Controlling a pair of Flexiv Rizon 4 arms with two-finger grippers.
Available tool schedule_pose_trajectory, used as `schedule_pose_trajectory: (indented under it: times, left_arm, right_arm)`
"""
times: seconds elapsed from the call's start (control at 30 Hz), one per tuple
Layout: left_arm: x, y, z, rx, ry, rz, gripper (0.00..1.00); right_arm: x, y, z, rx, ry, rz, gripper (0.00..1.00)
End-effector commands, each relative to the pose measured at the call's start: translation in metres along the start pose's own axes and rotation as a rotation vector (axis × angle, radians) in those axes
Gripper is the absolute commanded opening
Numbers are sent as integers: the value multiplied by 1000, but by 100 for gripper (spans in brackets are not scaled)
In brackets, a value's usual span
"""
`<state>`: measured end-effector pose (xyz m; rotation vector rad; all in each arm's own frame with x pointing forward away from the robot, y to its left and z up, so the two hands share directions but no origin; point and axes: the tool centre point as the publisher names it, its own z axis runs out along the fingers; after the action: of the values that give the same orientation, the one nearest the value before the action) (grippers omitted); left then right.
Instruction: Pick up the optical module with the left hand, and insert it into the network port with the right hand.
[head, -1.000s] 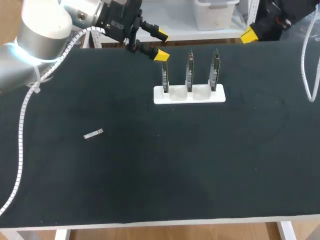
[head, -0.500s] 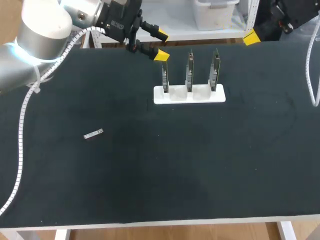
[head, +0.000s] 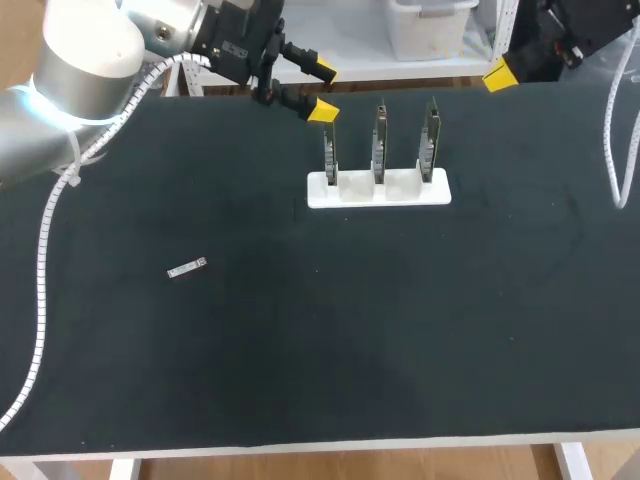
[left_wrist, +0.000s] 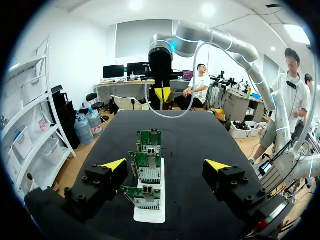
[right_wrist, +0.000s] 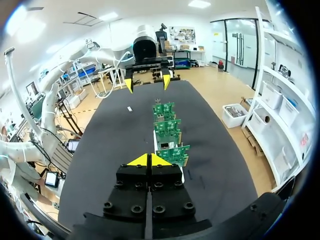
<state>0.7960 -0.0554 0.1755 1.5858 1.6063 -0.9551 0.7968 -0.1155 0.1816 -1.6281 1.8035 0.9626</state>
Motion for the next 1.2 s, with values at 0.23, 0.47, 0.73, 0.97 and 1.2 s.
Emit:
schedule_pose_trajectory:
  times: [0.23, 0.47, 0.73, 0.97, 1.2]
  left_arm:
    - [0, 1, 0, 2, 1, 1, 100]
    - [0, 1, 0, 2, 1, 1, 100]
    - [0, 1, 0, 2, 1, 1, 100]
    - [0, 1, 0, 2, 1, 1, 100]
    - [0, 1, 0, 2, 1, 1, 100]
  right_arm:
    - [2, -7, 0, -26, 7, -4, 0]
    - [2, -9, 0, -29, 9, -5, 0]
    - [1, -9, 2, -35, 9, -11, 0]
    - [2, -8, 4, -17, 18, 22, 100]
    - [2, -8, 4, -17, 18, 22, 100]
